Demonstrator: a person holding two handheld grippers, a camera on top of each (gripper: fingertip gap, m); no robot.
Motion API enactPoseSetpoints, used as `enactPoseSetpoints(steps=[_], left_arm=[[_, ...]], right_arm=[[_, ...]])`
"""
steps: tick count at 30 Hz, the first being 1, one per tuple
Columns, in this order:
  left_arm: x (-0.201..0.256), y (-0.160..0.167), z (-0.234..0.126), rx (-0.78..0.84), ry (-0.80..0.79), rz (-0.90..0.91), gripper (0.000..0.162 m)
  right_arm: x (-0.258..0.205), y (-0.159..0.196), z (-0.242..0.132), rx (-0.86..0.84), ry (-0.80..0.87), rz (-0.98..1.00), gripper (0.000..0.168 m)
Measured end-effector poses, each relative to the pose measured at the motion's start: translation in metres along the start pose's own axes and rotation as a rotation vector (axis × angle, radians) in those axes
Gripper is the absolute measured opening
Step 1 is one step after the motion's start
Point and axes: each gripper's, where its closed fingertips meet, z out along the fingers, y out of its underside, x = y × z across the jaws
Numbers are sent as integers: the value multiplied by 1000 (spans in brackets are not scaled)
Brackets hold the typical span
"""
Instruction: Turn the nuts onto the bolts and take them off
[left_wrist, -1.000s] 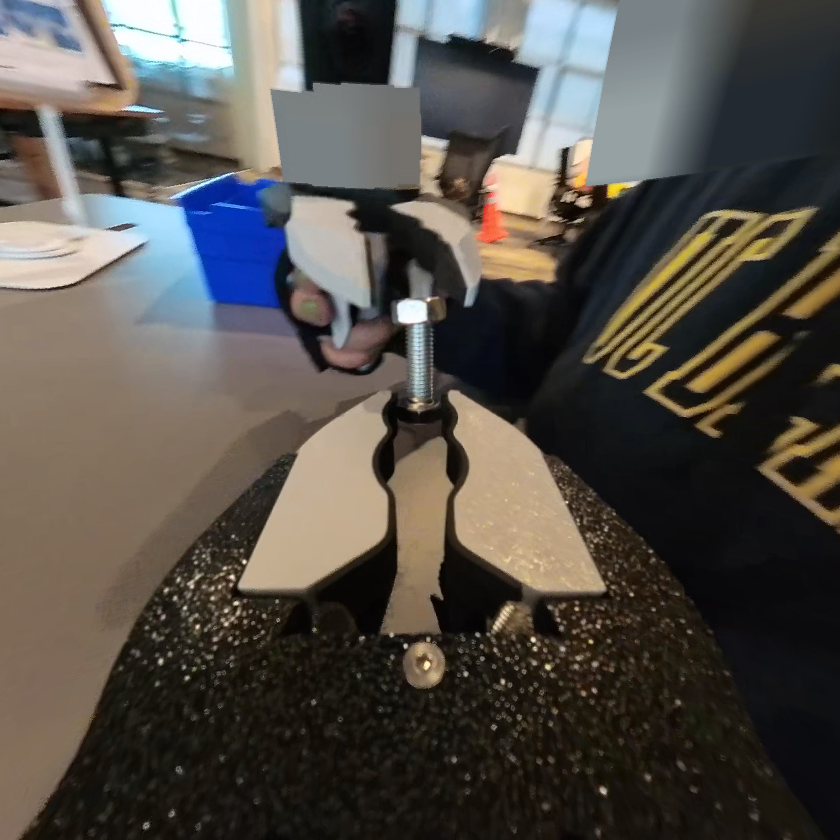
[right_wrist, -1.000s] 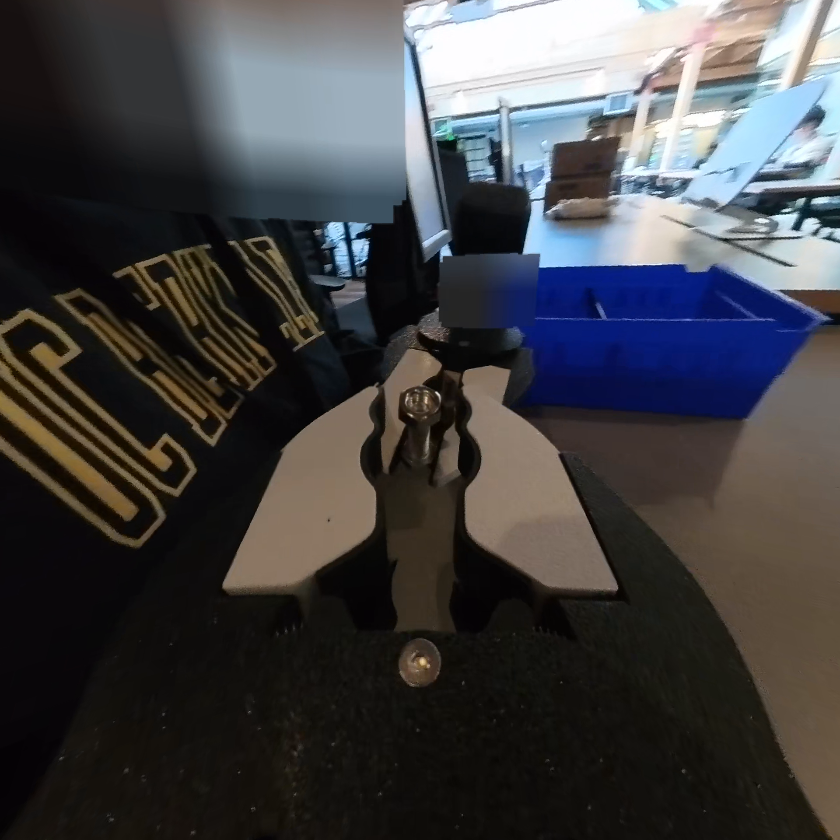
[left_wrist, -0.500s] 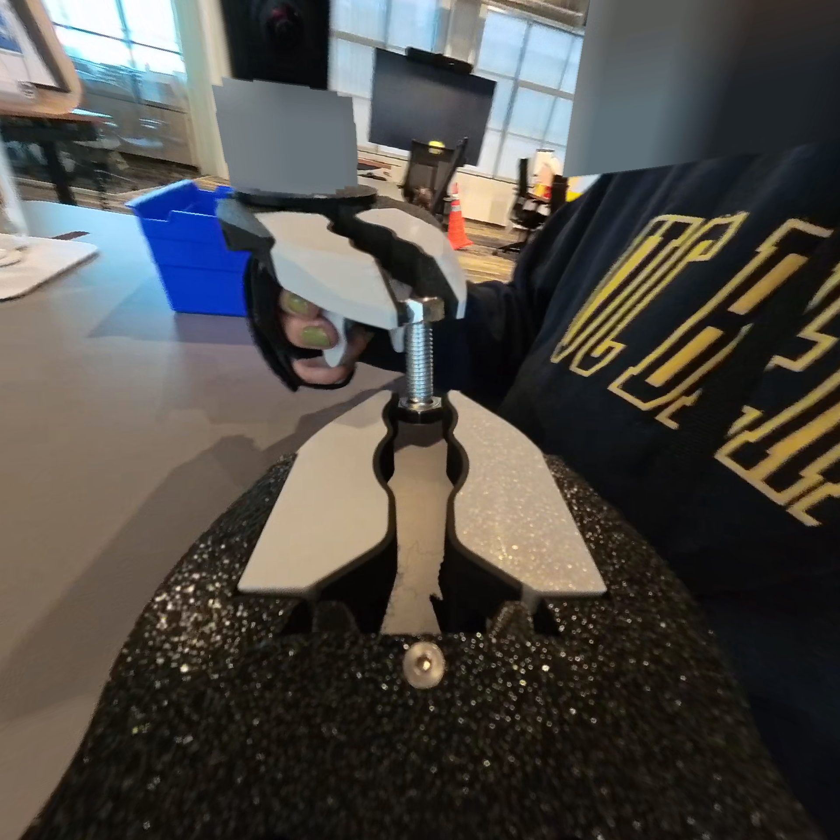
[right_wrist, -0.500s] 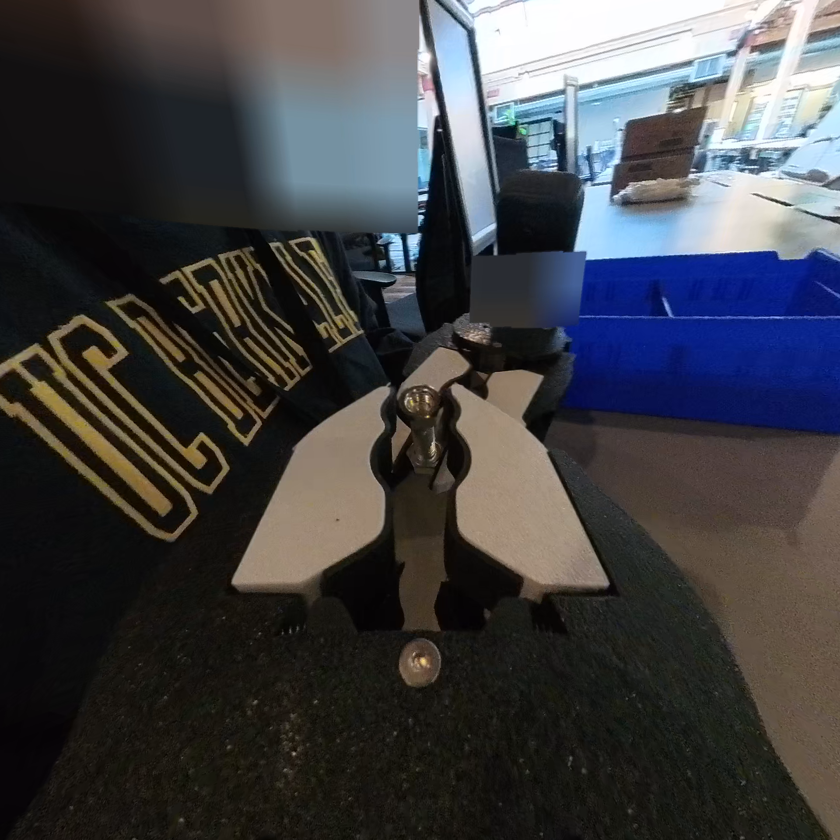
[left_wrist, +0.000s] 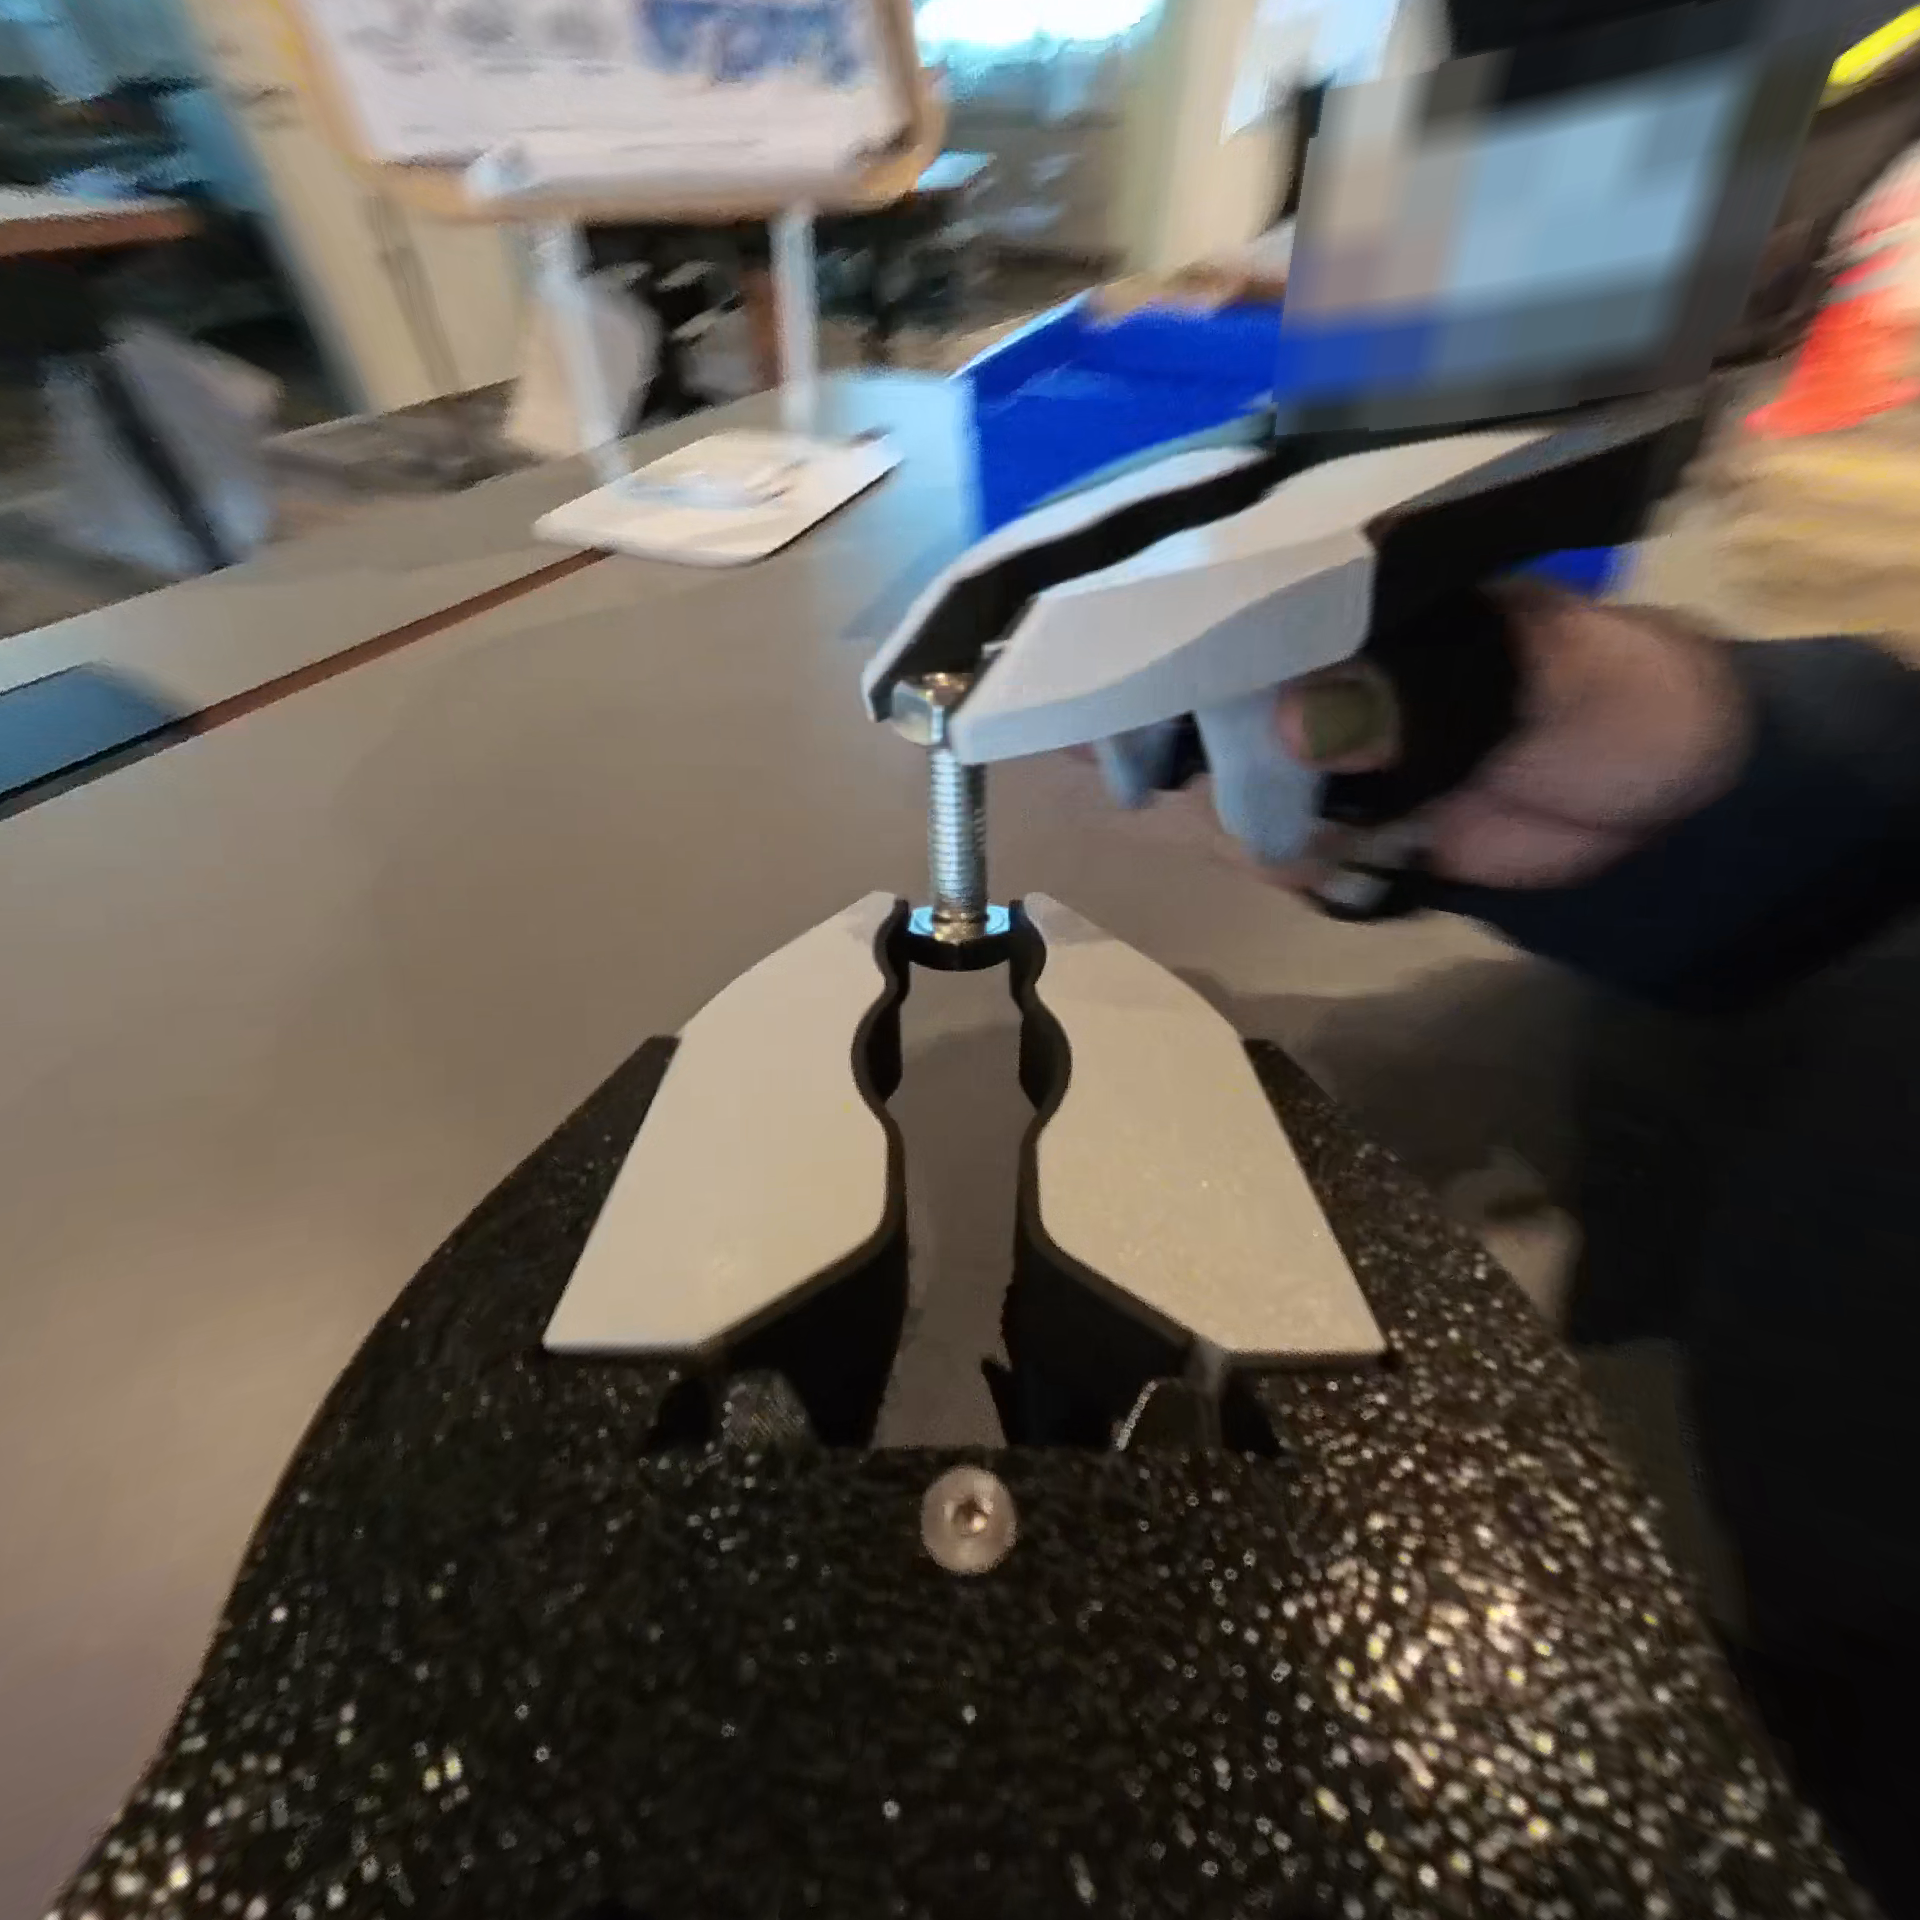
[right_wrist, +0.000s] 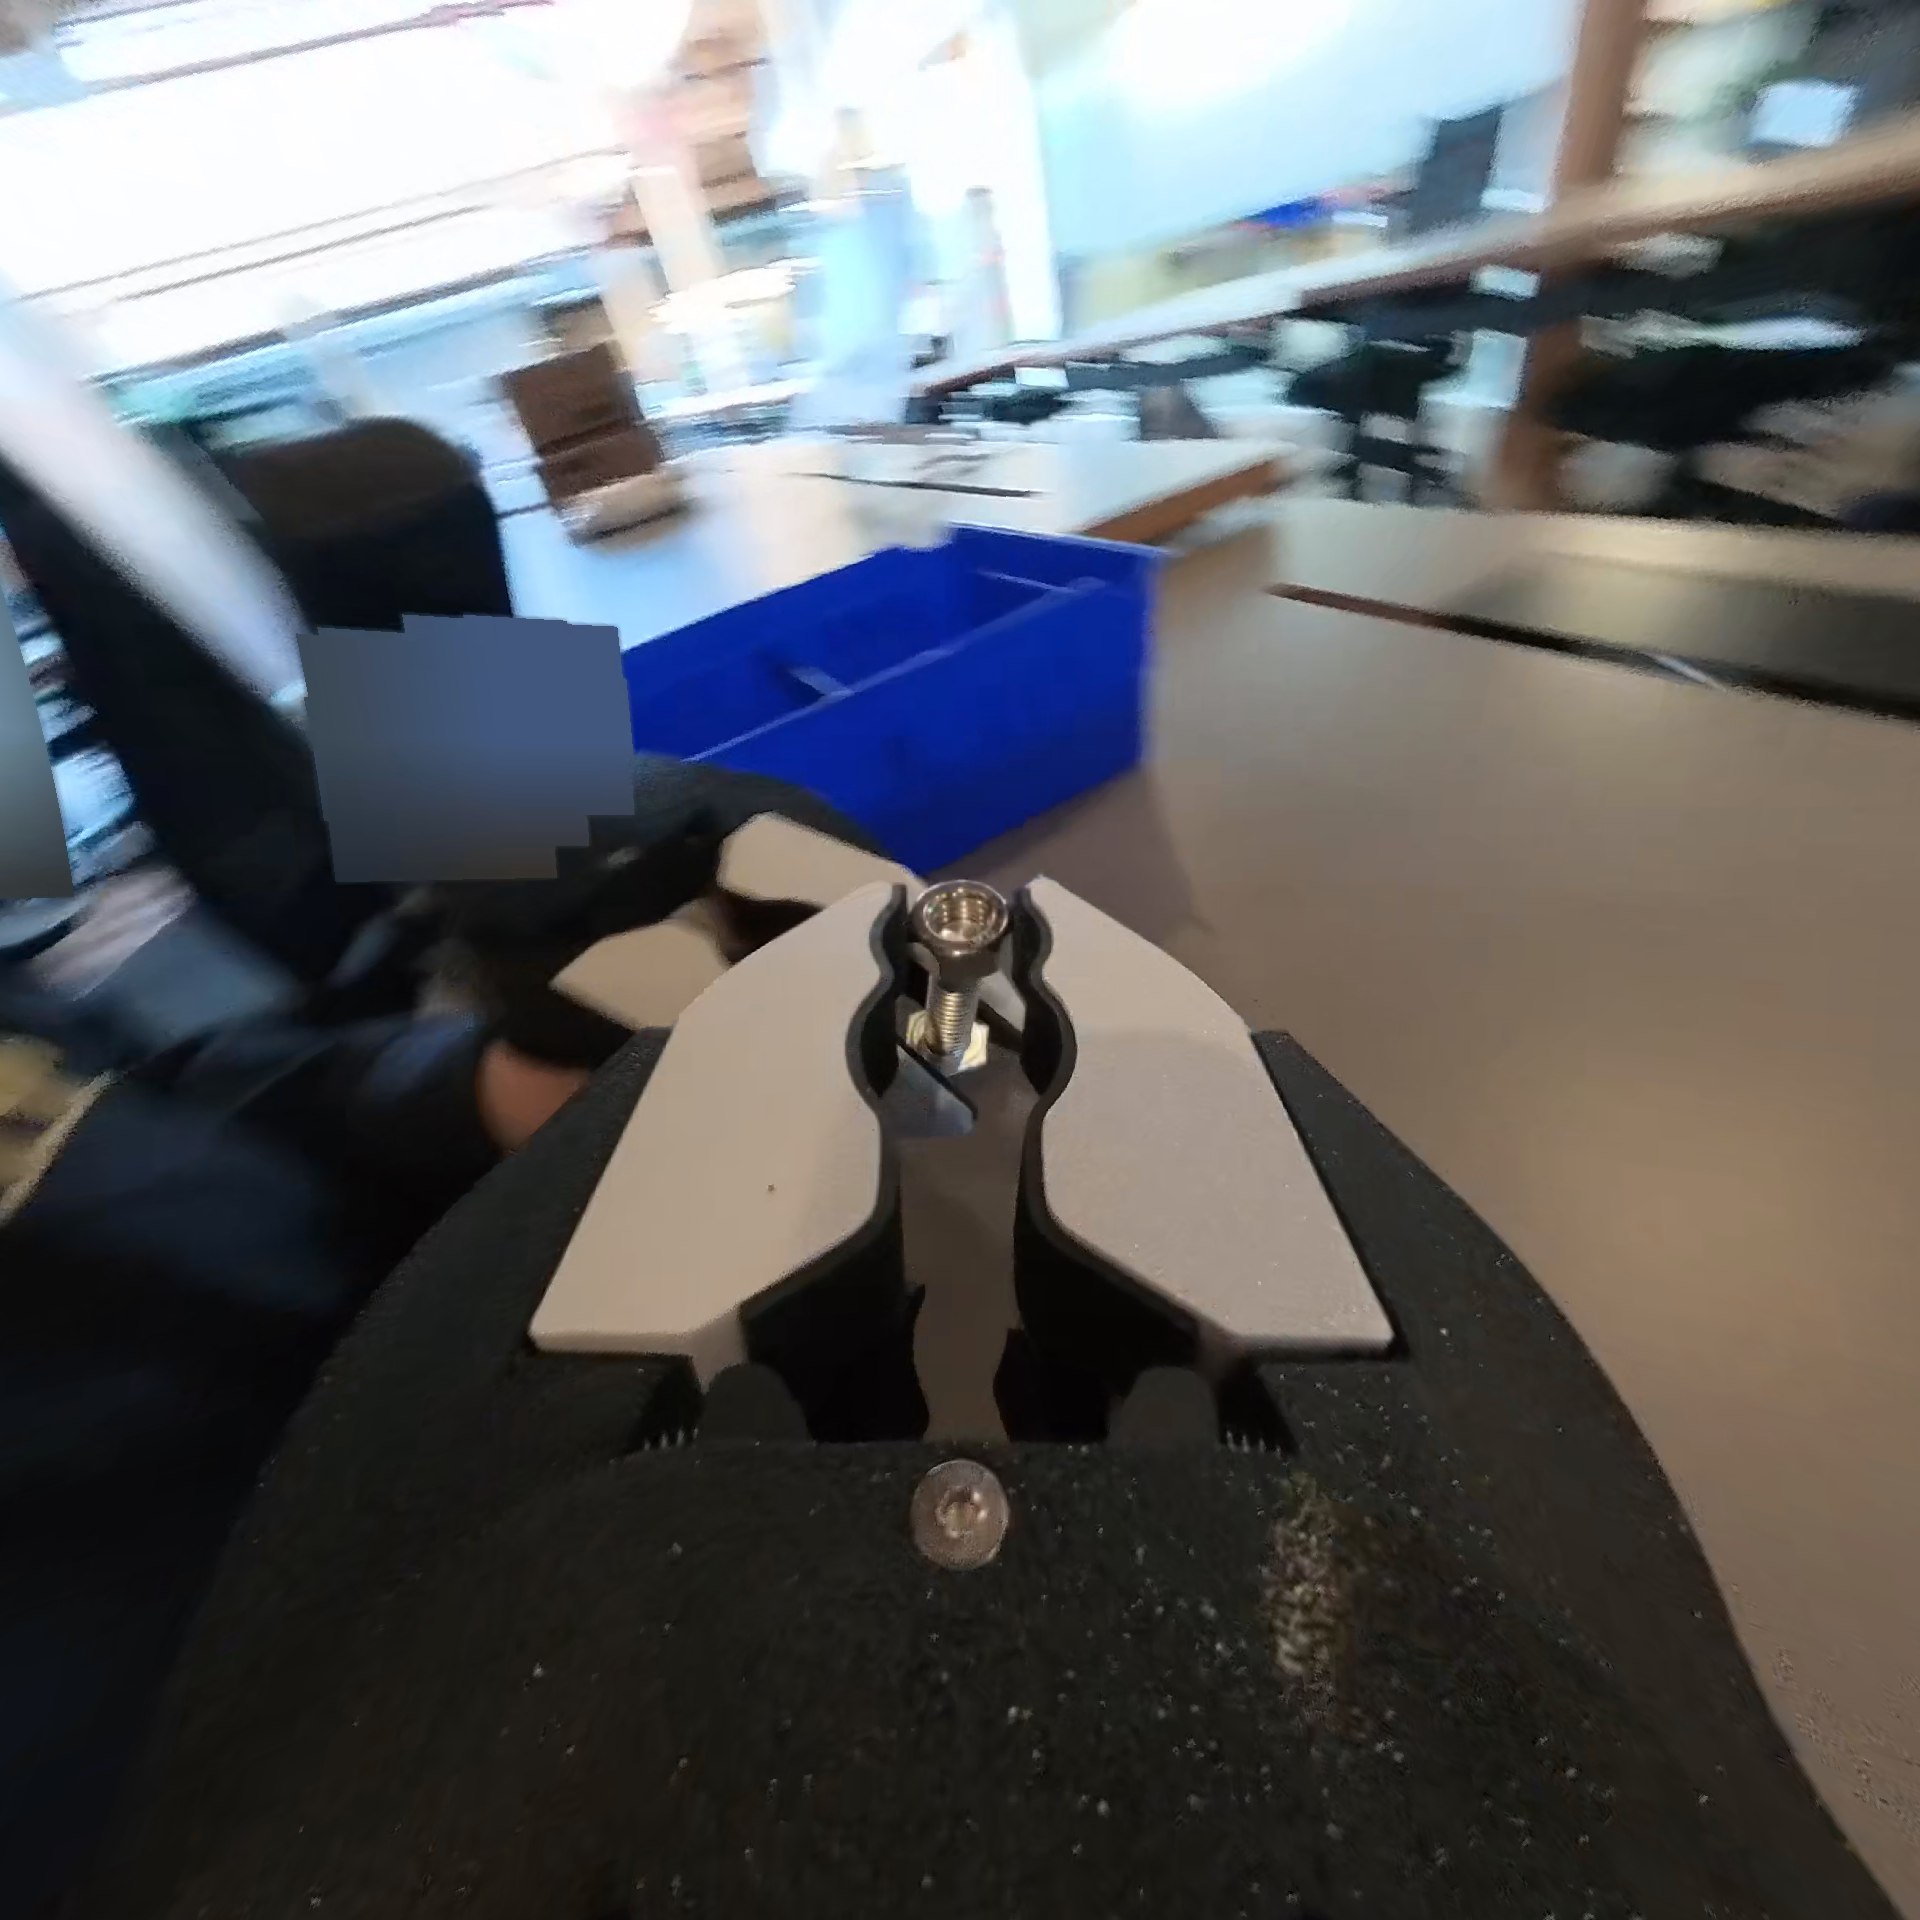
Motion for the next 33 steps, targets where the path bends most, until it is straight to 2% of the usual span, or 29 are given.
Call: enactPoseSetpoints(steps=[3,7,9,11,21,28,31,33], left_arm=[[-6,6,3,-50,-83,39,17],[-5,5,4,-41,-68,16,17],[-2,6,4,-31,-35,9,17],[5,5,5,-17,16,-1,17],[30,-3,6,56,223,-68,18],[19,-6,3,83,192,-107,18],[15,-6,0,89,194,-126,18],[17,-6,0,86,213,-124,18]], right_arm=[[4,4,4,-3,104,-25,19],[6,3,3,11,105,-24,21],[3,-4,-1,69,52,-49,41],[-5,-10,-7,133,-56,-98,46],[-29,5,-13,88,-358,-85,50],[-24,5,-20,99,-336,-102,48],[-21,7,-28,102,-340,-119,41],[-14,4,-28,121,-309,-102,45]])
